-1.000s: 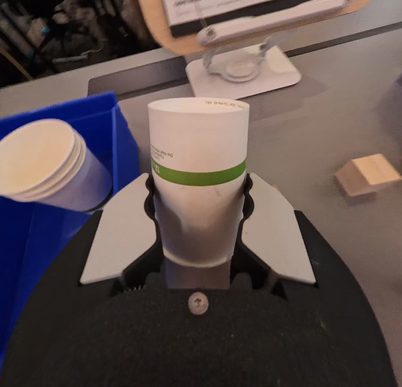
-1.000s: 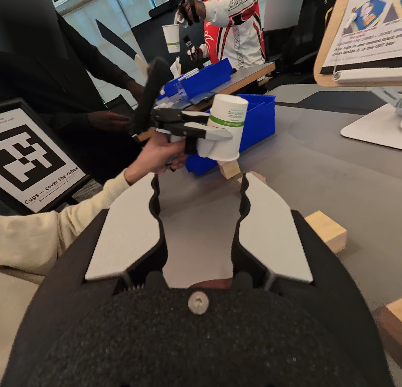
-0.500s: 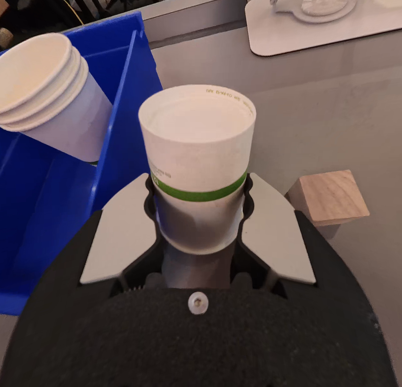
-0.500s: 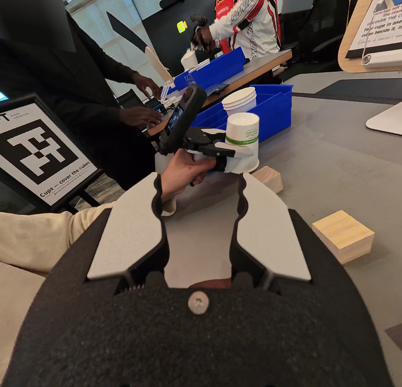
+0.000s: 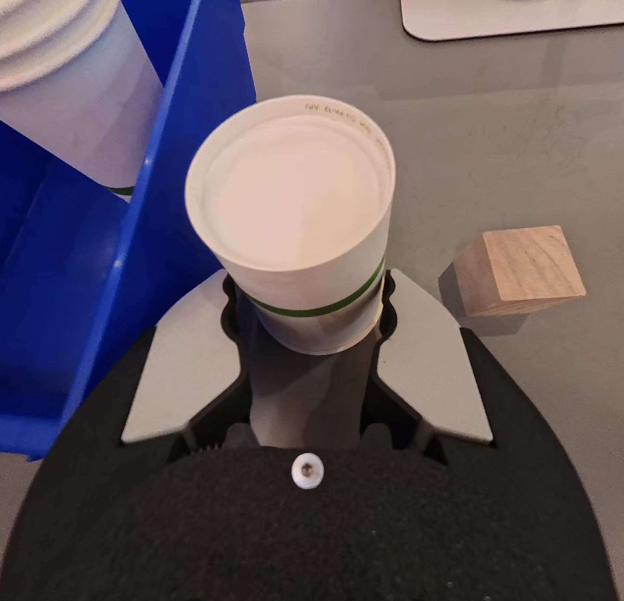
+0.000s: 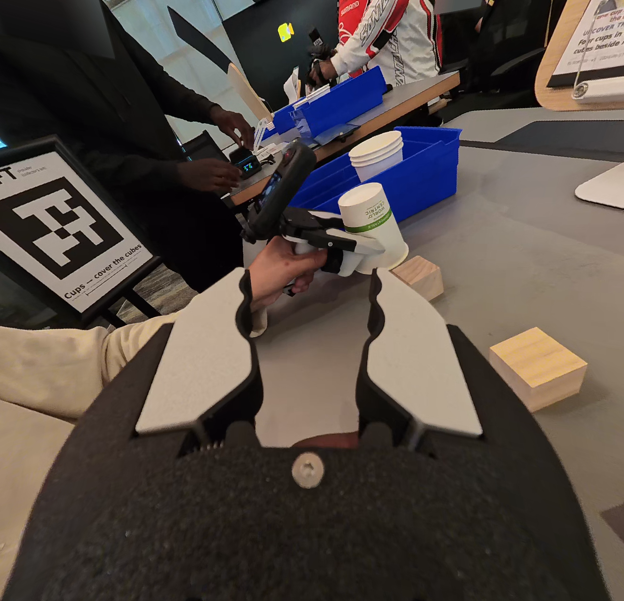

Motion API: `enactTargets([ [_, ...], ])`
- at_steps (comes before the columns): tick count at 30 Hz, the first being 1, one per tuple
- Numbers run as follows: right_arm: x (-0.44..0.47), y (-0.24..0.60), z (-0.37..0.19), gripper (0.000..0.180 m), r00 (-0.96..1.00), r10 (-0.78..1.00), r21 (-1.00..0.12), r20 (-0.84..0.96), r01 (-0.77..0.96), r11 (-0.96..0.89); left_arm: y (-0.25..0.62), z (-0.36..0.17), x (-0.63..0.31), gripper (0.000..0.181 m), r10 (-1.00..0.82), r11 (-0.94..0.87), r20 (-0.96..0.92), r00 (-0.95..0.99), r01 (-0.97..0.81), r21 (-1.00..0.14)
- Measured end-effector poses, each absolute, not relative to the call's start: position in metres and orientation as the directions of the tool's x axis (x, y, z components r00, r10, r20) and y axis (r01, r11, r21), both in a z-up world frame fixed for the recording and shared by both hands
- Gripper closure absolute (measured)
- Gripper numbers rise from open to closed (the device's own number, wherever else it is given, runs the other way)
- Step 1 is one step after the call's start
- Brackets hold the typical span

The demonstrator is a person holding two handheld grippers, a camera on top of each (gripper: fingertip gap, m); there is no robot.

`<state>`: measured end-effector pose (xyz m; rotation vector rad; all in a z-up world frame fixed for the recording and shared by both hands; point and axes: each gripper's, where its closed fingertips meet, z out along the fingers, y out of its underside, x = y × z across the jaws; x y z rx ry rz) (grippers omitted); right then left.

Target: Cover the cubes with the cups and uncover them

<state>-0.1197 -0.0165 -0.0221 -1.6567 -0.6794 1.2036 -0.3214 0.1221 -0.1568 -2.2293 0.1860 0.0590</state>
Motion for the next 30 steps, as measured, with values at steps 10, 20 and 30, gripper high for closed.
enactTargets([
  [10, -0.105, -0.018, -0.045, 0.113, 0.460, 0.814, -0.926, -0.355, -0.053, -0.374, 0.037, -0.014, -0.309, 0.108, -0.270, -0.372, -0.094, 0.958, -0.194, -0.908],
  [20, -0.144, -0.033, -0.085, 0.115, 0.418, 0.844, -0.925, -0.336, 0.022, -0.379, 0.094, -0.021, -0.372, 0.145, -0.533, -0.360, -0.361, 0.765, -0.591, -0.722],
  [30, -0.138, -0.034, -0.088, 0.116, 0.389, 0.840, -0.910, -0.379, 0.007, -0.414, 0.189, -0.062, -0.410, 0.142, -0.804, -0.507, -0.139, 0.578, -0.789, -0.347],
])
